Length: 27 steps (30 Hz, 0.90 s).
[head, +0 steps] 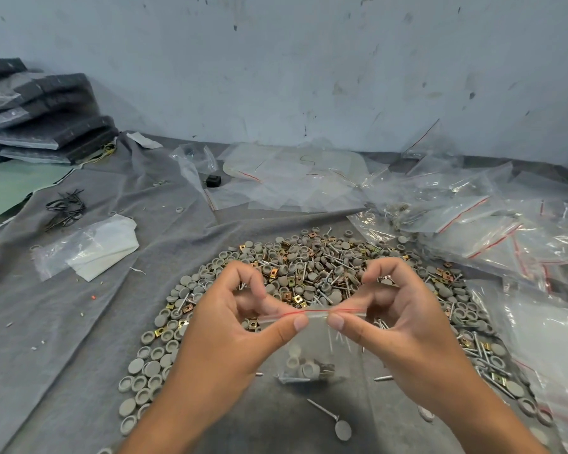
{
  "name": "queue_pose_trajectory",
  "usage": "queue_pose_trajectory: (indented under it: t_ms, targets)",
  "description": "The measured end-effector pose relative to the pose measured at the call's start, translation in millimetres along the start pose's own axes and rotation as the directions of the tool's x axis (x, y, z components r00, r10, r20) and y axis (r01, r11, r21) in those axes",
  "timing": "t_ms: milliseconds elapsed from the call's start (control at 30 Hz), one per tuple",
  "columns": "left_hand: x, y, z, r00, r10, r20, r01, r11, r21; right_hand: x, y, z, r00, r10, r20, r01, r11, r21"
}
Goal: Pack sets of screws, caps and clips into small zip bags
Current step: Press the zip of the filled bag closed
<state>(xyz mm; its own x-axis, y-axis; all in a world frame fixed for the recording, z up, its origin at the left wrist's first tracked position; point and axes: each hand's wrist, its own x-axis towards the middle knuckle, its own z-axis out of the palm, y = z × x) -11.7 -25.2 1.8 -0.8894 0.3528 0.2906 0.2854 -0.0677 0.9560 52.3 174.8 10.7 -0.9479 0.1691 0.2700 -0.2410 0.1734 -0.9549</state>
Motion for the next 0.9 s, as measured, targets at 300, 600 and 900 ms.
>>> queue_pose_trajectory:
  t_ms: [300,600,900]
  targets:
    - [1.1,4.3,-2.2,0.998,-0.057,0.030,0.057,0.998,0.001,2.0,-4.0,-7.6,0.998,0.022,0.057,-0.025,0.999,0.042]
    - [3.3,0.9,-8.6,0.999,-0.034,0.022,0.035,0.999,-0.029,2.1,-1.9,-11.7,0.999,0.030,0.023,-0.029,0.999,-0.043]
    - [0.2,-2.9,0.4,0.995,0.077,0.060,-0.081,0.993,0.085,-3.1,-4.8,-2.4,0.998,0.001,0.068,0.005,0.996,-0.092]
